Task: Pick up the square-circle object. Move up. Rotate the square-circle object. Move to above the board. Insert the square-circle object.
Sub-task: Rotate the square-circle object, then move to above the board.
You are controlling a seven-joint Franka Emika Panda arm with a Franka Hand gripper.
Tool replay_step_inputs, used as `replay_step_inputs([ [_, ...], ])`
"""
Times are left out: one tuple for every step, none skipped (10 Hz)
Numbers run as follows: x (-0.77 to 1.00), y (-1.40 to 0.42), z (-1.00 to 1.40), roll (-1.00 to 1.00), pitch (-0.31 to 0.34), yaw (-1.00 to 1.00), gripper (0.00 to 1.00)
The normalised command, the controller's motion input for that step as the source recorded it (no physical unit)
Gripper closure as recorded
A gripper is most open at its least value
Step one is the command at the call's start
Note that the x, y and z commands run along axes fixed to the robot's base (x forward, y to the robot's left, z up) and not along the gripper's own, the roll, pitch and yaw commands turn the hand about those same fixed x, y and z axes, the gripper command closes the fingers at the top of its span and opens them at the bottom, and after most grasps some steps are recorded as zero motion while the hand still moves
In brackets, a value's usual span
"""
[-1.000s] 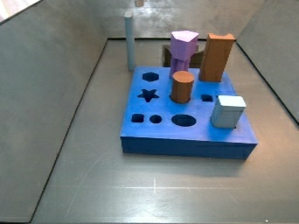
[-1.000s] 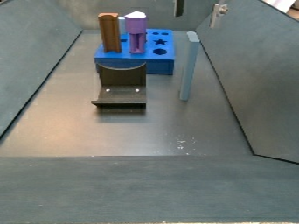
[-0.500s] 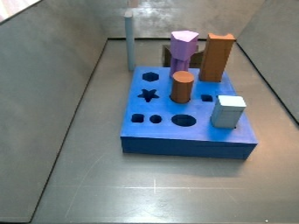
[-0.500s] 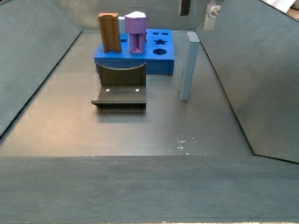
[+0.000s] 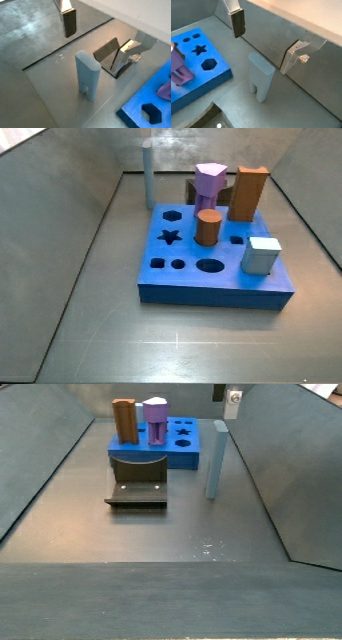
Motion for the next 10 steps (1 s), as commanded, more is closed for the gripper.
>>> replay_step_inputs([
  [0.00,0.00,-1.00,-0.04,0.044,-0.19,0.00],
  [0.02,0.00,-1.00,-0.04,0.021,-0.12,0.00],
  [0.03,0.00,-1.00,-0.04,-0.002,-0.09,0.00],
  [0.03,0.00,-1.00,-0.04,-0.014,-0.07,0.00],
  [0.02,0.01,-0.82,-0.04,-0.036,-0.06,0.00],
  [0.01,0.01,-0.66,-0.04,-0.045,-0.05,0.00],
  [0.01,0.01,-0.44,-0.05,-0.052,-0.05,0.00],
  [0.01,0.01,-0.29,-0.05,-0.058,-0.05,0.00],
  [0.00,0.00,0.00,-0.06,-0.054,-0.05,1.00],
  [-0.09,0.02,1.00,0.07,0.118,0.20,1.00],
])
